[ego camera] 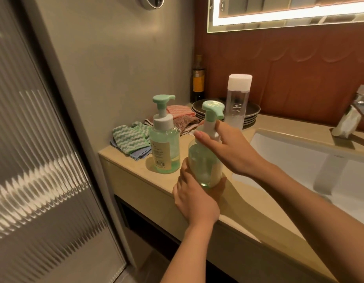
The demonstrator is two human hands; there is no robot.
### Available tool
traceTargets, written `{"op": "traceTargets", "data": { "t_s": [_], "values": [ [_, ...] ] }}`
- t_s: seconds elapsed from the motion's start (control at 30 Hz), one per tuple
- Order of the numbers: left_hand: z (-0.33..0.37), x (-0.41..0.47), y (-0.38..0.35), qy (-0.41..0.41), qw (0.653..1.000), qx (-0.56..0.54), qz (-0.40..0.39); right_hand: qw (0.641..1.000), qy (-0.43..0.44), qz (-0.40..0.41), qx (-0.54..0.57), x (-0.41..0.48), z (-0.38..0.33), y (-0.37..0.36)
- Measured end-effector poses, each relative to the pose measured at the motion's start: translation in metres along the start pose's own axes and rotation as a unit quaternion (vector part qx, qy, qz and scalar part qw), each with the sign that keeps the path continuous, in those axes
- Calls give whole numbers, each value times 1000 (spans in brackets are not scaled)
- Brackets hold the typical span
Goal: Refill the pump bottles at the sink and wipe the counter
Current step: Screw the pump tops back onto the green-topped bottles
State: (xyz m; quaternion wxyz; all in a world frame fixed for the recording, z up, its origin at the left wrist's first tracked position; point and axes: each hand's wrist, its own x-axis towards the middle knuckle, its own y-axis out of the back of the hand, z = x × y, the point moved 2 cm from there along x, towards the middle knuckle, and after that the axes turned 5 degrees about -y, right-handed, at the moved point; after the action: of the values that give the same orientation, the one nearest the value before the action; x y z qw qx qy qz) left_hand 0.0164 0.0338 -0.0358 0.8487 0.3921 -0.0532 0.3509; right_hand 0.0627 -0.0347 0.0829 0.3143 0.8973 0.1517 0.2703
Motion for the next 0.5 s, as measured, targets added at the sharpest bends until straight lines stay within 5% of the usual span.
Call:
{"op": "traceTargets", "data": {
  "t_s": [0.2,0.37,0.5],
  "values": [
    [3,-1,5,0,999,-35,22,1000,0,-21,9,-3,14,6],
    [3,-1,3,13,1000,0,-16,979,-3,133,-152,4,10,7],
    [3,-1,5,26,999,2,-21,970,35,102,-219,13,4,5]
  ]
}}
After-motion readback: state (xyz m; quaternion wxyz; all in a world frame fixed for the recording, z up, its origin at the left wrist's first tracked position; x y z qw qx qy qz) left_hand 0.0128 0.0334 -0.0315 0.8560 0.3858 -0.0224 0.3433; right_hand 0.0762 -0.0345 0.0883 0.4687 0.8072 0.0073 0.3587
